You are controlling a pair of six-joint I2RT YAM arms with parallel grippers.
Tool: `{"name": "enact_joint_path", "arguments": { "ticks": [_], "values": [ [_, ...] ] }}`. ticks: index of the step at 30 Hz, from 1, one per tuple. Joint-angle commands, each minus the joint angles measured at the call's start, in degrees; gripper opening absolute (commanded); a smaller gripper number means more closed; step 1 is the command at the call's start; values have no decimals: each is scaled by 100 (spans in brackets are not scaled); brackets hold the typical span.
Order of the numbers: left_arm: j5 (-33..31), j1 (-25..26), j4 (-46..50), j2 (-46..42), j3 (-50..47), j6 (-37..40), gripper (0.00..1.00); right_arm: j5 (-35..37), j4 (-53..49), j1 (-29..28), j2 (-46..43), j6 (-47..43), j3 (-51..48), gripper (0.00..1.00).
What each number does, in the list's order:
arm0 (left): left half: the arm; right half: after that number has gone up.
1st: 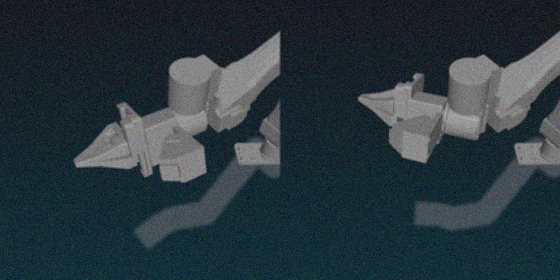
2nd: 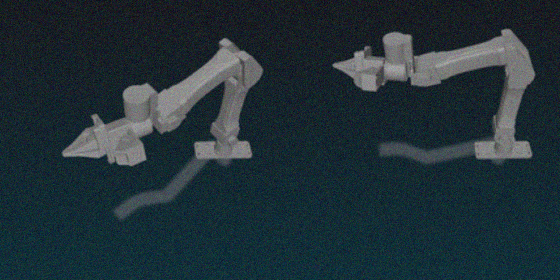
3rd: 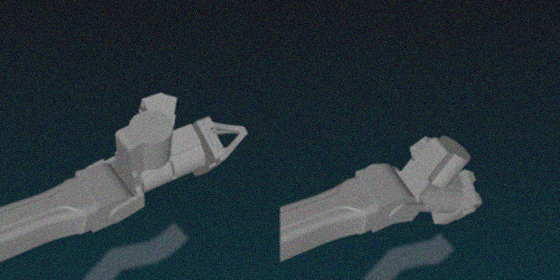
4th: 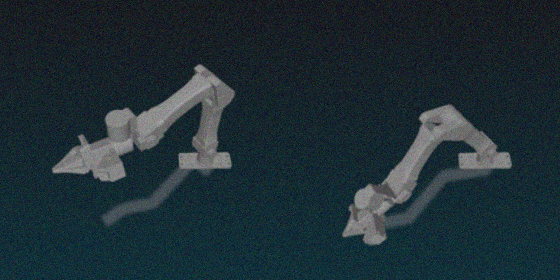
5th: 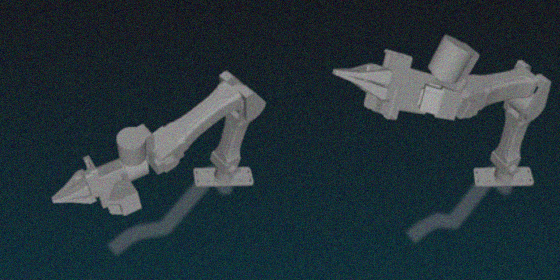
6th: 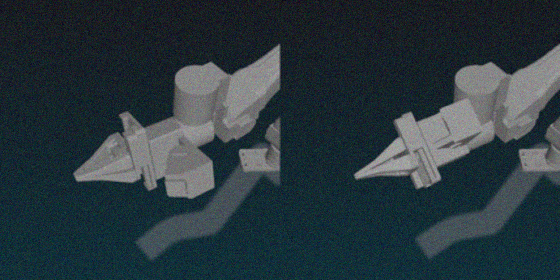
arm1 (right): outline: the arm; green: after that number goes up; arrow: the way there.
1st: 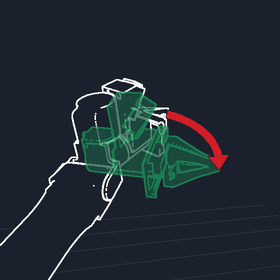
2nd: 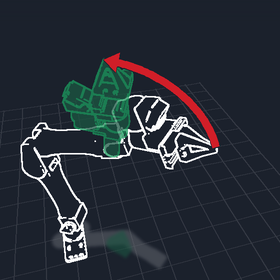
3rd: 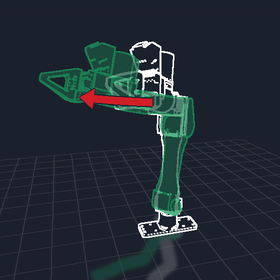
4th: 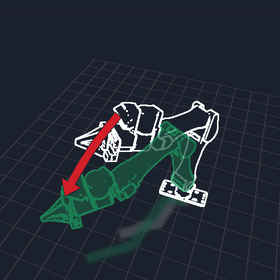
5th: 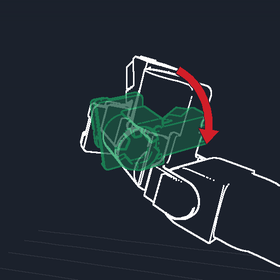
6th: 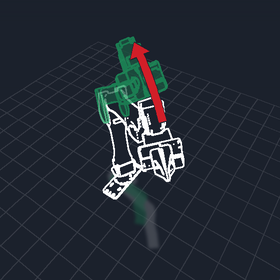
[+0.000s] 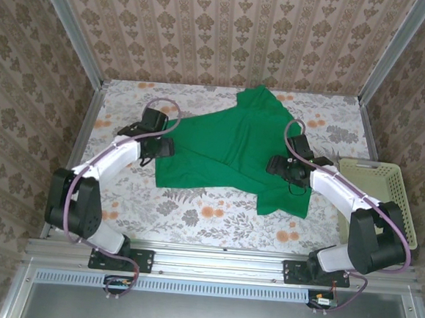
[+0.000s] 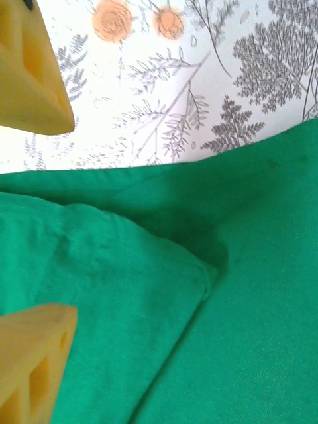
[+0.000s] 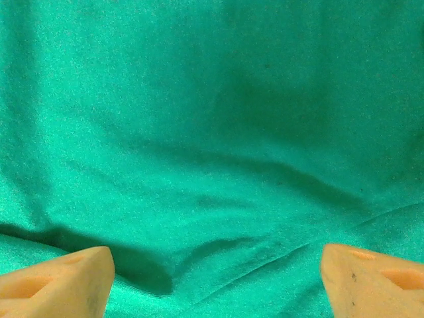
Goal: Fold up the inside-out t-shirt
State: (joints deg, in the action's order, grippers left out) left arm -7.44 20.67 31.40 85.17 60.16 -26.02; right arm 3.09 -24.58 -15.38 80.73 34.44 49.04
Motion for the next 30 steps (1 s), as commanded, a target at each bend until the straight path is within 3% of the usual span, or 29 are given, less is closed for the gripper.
{"name": "enact_joint_path", "arguments": {
  "ticks": [1, 8, 13, 30],
  "values": [
    [171, 185, 178, -319, -338, 93, 71, 178, -186, 0, -58, -115, 64, 83],
    [997, -401, -498, 198, -820, -127, 62, 445, -334, 25, -57, -106, -26, 83],
    [1497, -452, -1078, 434, -778, 0, 57, 526, -418, 35, -326, -58, -140, 83],
    [1578, -572, -1428, 1046, -471, 46, 25, 898, -897, 24, -676, 318, -619, 83]
  ]
}}
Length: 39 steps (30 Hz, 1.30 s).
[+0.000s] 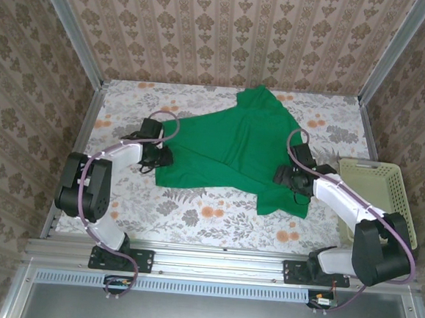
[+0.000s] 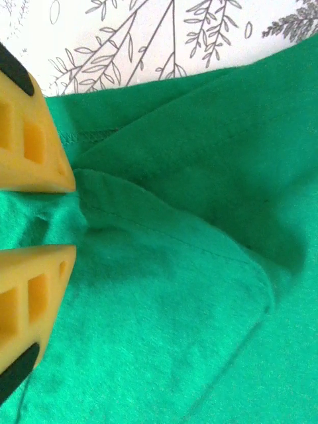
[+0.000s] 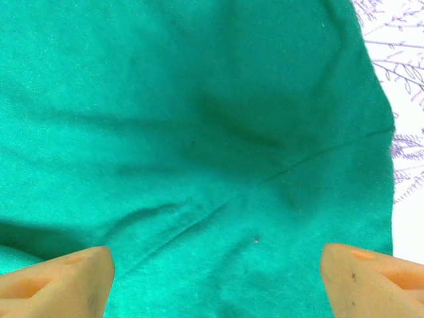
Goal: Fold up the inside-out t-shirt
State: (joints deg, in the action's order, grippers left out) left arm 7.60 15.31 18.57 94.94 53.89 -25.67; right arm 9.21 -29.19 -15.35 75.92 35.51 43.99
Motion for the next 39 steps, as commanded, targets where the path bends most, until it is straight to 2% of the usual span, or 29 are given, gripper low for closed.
{"name": "enact_joint_path", "arguments": {
  "ticks": [1, 4, 7, 11, 22, 30, 34, 39],
  "values": [
    [43, -41, -147, 76, 152, 2, 23, 324, -499, 23, -245, 243, -131, 83],
    [-116, -63, -34, 106, 156, -63, 24, 425, -663, 23, -385, 349, -188, 83],
    [-447, -84, 176, 40, 128, -198, 38, 489, -693, 22, -571, 403, -272, 83],
    [-259, -268, 37, 61, 39, -225, 42, 482, -728, 19, -679, 413, -277, 83],
    [273, -213, -239, 333, 122, -219, 30, 695, -1040, 21, -822, 647, -310, 83],
    [374, -204, -347, 324, 113, -311, 13, 836, -1210, 22, -753, 1145, -478, 84],
    [333, -204, -383, 22, -1, -377, 1, 624, -1033, 32, -551, 1263, -531, 85],
    [-27, -212, -387, -829, -339, -516, 0, 667, -1037, 48, -385, 1519, -608, 84]
  ]
}}
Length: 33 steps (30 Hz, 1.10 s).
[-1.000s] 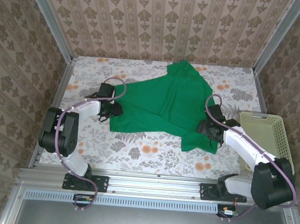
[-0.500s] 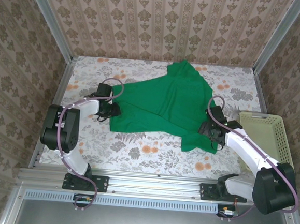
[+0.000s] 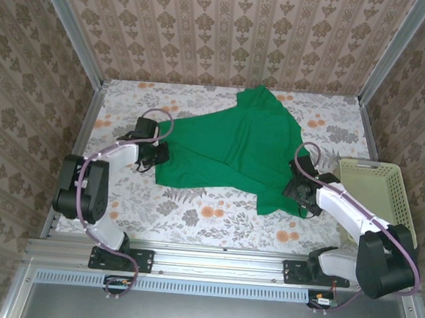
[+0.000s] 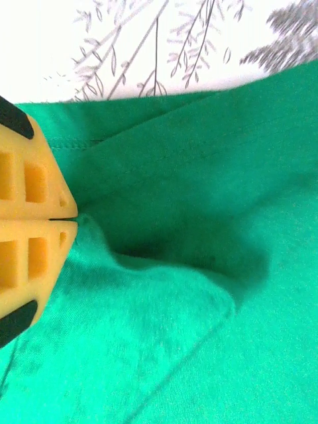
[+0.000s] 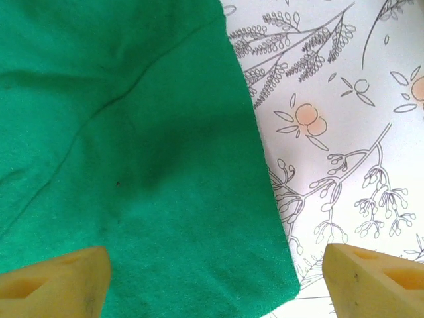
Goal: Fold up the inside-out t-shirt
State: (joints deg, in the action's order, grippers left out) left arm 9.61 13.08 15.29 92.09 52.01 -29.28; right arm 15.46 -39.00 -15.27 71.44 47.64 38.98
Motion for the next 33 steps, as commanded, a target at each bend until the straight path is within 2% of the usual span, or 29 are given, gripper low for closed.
{"name": "enact_joint_path", "arguments": {
  "ticks": [1, 7, 12, 16, 22, 24, 28, 32, 33],
  "values": [
    [-275, -13, -50, -686, -208, -190, 0, 44, -57, 35, 54, 381, -140, 84],
    [-441, -227, -50, -1522, -494, -289, 0, -235, 120, 21, 47, 832, -407, 82],
    [-354, -478, 28, -2044, -593, -315, 0, -319, 308, -63, 154, 995, -488, 76],
    [-310, -542, 137, -2225, -540, -294, 0, -482, 507, -229, 309, 977, -420, 64],
    [-249, -543, 149, -2233, -523, -291, 0, -521, 538, -714, 601, 1151, -208, 61],
    [-244, -546, 179, -2205, -523, -273, 0, -580, 655, -844, 695, 1223, -238, 54],
    [-253, -579, 155, -2230, -572, -287, 0, -734, 807, -907, 1084, 1234, -213, 23],
    [-123, -683, 229, -2328, -470, -307, 0, -386, 418, -957, 873, 1098, 70, 5],
    [-80, -709, 252, -2417, -450, -306, 0, -202, 214, -952, 555, 1014, 177, 1]
  ]
}}
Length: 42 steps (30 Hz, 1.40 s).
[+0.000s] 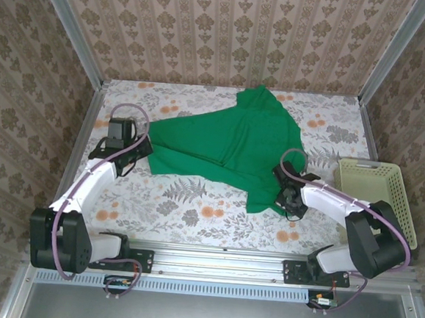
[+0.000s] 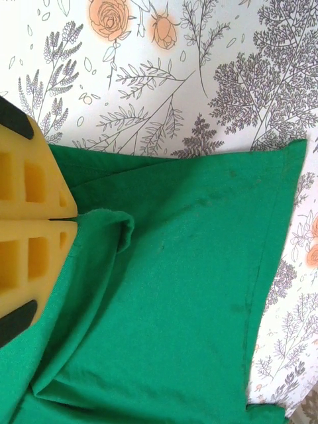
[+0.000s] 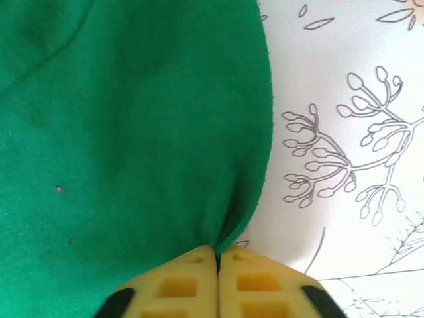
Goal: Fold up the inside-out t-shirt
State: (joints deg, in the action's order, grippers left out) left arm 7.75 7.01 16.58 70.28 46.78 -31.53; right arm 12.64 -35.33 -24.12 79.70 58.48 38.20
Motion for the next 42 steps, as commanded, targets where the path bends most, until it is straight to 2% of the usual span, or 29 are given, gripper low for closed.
{"name": "enact_joint_path", "arguments": {
  "ticks": [1, 5, 9, 15, 21, 25, 31, 35, 42],
  "values": [
    [125, -113, 157, -324, 100, -82, 0, 253, -349, -60, -474, -155, 363, 0],
    [140, -136, 245, -953, 141, -84, 0, 802, -1308, 183, -1573, -781, 1054, 0],
    [240, -149, 365, -1706, 262, -90, 0, 841, -1861, 530, -2445, -1657, 2115, 0],
    [250, -156, 648, -2769, 944, 35, 0, 585, -2454, 698, -2504, -2539, 4479, 0],
    [89, -159, 1141, -3243, 1996, 281, 0, 549, -2303, 700, -2409, -3058, 6235, 0],
    [186, -156, 1378, -2761, 2582, 379, 0, 809, -2300, 701, -1825, -3567, 7196, 0],
    [406, -165, 1741, -1151, 3440, 439, 0, 876, -1859, 849, -814, -4309, 8012, 0],
    [410, -198, 1909, 61, 4114, 377, 0, 249, -1609, 1330, 92, -4505, 8463, 0],
    [672, -429, 1415, 1613, 5330, 264, 0, -1226, -1149, 2188, 1918, -4265, 9775, 0]
  ]
}}
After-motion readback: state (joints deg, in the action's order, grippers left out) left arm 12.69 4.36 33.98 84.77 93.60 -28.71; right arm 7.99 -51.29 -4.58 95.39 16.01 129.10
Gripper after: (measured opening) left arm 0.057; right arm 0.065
